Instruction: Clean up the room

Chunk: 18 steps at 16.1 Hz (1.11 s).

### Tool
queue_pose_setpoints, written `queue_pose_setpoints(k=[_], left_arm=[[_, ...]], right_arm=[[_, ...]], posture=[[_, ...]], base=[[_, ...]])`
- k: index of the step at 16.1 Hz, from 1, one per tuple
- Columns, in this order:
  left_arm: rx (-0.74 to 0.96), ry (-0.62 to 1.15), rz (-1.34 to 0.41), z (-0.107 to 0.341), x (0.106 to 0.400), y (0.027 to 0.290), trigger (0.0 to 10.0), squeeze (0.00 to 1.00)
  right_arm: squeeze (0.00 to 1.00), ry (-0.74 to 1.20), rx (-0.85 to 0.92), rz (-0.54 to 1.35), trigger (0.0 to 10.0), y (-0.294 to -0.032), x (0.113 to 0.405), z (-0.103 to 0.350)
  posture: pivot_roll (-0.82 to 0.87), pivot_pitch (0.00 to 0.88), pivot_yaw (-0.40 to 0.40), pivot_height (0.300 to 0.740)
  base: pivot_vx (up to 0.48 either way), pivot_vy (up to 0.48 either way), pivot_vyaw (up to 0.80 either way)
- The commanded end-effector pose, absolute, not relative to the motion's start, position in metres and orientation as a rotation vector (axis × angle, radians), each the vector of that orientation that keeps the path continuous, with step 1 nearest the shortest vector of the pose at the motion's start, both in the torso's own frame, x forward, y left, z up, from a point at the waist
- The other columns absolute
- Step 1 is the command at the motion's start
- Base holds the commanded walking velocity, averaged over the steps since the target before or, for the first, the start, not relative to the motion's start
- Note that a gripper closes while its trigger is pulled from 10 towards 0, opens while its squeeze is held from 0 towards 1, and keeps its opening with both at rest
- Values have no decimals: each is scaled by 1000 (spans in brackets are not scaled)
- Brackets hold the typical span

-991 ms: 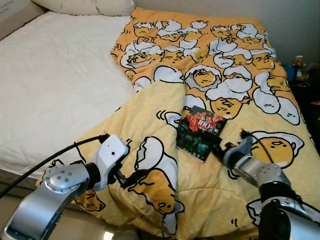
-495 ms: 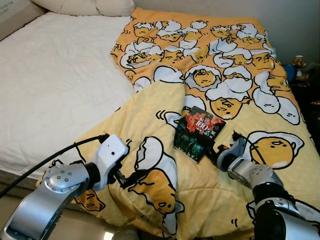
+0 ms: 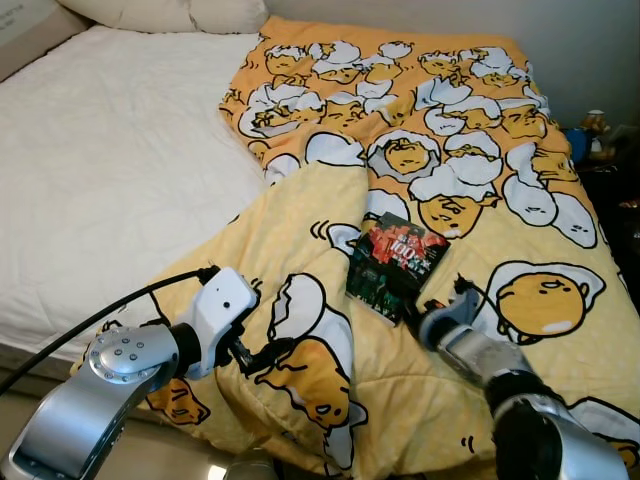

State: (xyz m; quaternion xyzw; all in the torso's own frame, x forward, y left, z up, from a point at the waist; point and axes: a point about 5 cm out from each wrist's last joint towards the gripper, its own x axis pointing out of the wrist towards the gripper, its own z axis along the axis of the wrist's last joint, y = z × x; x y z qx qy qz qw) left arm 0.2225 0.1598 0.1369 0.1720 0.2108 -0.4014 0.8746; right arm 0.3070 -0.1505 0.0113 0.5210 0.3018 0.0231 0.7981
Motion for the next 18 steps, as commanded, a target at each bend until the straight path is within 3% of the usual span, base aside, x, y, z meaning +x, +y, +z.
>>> queue_pose_setpoints(k=[1, 7, 8, 9, 10, 18], left_arm=[[370, 447, -846, 137, 224, 160, 10000, 0], [372, 449, -839, 136, 223, 161, 10000, 0], [372, 450, -837, 136, 222, 161, 10000, 0], [371, 450, -835, 136, 222, 161, 10000, 0], [369, 451, -832, 136, 221, 161, 10000, 0], [364, 451, -843, 134, 216, 159, 10000, 0]], right_arm=[[0, 631, 1166, 56, 10000, -142, 311, 14], [0, 500, 1219, 71, 10000, -139, 332, 37], [0, 494, 1224, 54, 6784, -139, 333, 37], [0, 493, 1228, 46, 1020, -139, 333, 36], [0, 494, 1230, 40, 0, -138, 332, 35], [0, 505, 1222, 29, 0, -134, 330, 31]], posture=[[305, 80, 20, 740], [320, 78, 6, 740], [325, 77, -1, 740], [325, 77, -1, 740], [328, 74, -7, 740], [318, 55, 4, 740]], base=[[0, 0, 0], [0, 0, 0], [0, 0, 0], [0, 0, 0], [0, 0, 0], [0, 0, 0]])
